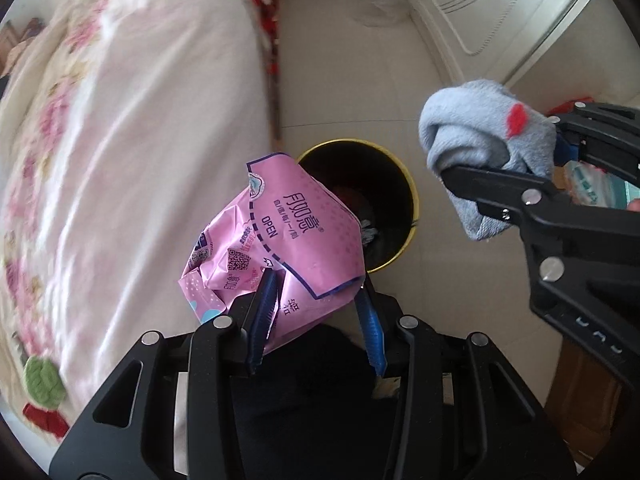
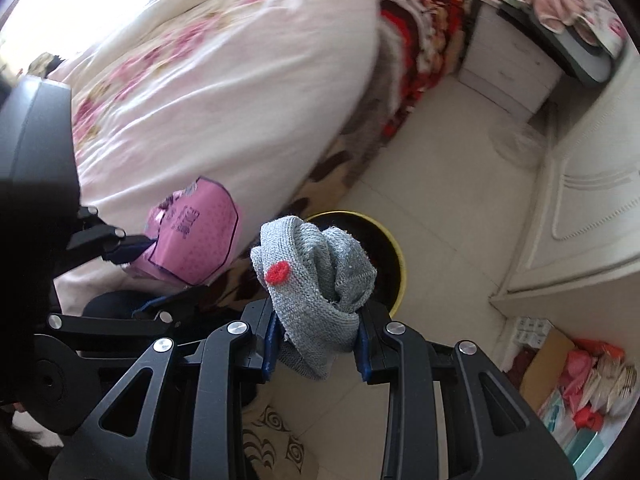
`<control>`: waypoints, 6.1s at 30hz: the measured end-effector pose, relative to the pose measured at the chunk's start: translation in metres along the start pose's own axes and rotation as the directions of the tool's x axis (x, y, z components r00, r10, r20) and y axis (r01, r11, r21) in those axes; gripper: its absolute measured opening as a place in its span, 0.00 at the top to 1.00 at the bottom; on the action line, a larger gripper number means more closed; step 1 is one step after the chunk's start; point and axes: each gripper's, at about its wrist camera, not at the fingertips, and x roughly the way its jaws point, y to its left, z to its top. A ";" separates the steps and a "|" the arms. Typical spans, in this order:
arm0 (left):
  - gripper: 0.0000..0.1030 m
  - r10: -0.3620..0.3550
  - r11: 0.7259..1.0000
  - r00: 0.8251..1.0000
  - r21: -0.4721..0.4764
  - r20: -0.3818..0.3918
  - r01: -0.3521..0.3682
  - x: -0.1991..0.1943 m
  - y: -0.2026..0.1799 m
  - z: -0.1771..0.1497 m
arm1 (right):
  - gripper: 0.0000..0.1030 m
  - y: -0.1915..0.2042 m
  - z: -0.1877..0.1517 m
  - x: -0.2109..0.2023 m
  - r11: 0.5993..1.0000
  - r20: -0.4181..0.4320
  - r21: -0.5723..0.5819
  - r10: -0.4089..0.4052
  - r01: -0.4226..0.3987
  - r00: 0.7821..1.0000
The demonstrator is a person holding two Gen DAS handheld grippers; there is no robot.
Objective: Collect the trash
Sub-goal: 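Open both grippers over the bin to drop the bag and sock, then move both open grippers back over the bed toward the paper and green plush, then grasp the crumpled paper with the left gripper while the right grasps the green plush toy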
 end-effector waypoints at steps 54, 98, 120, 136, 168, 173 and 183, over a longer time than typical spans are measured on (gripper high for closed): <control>0.12 0.157 0.903 0.987 -0.400 -0.036 -0.158 -0.030 0.110 -0.071 | 0.11 0.129 0.043 0.035 0.957 -0.094 -0.289 -0.006 -0.022 0.996; 0.12 0.210 0.467 0.977 -0.873 -0.044 -0.140 -0.099 0.265 -0.282 | 0.11 0.410 0.064 0.038 0.734 -0.069 -0.667 0.111 -0.128 0.991; 0.12 0.223 0.310 0.973 -0.942 -0.060 -0.129 -0.096 0.317 -0.356 | 0.11 0.507 0.062 0.057 0.623 -0.067 -0.771 0.126 -0.132 0.990; 0.06 0.193 0.278 0.979 -0.953 -0.070 -0.123 -0.059 0.366 -0.383 | 0.11 0.537 0.073 0.085 0.587 -0.108 -0.793 0.128 -0.163 0.986; 0.54 0.202 0.272 0.978 -0.957 -0.048 -0.103 -0.026 0.421 -0.382 | 0.23 0.629 0.100 0.163 0.483 -0.133 -0.861 0.093 -0.161 0.987; 0.56 0.193 0.284 0.980 -0.954 -0.040 -0.095 -0.039 0.406 -0.386 | 0.25 0.608 0.103 0.144 0.527 -0.160 -0.823 0.139 -0.210 0.977; 0.55 0.186 0.358 0.982 -0.930 -0.015 -0.082 -0.065 0.357 -0.358 | 0.25 0.555 0.095 0.110 0.573 -0.185 -0.781 0.168 -0.249 0.968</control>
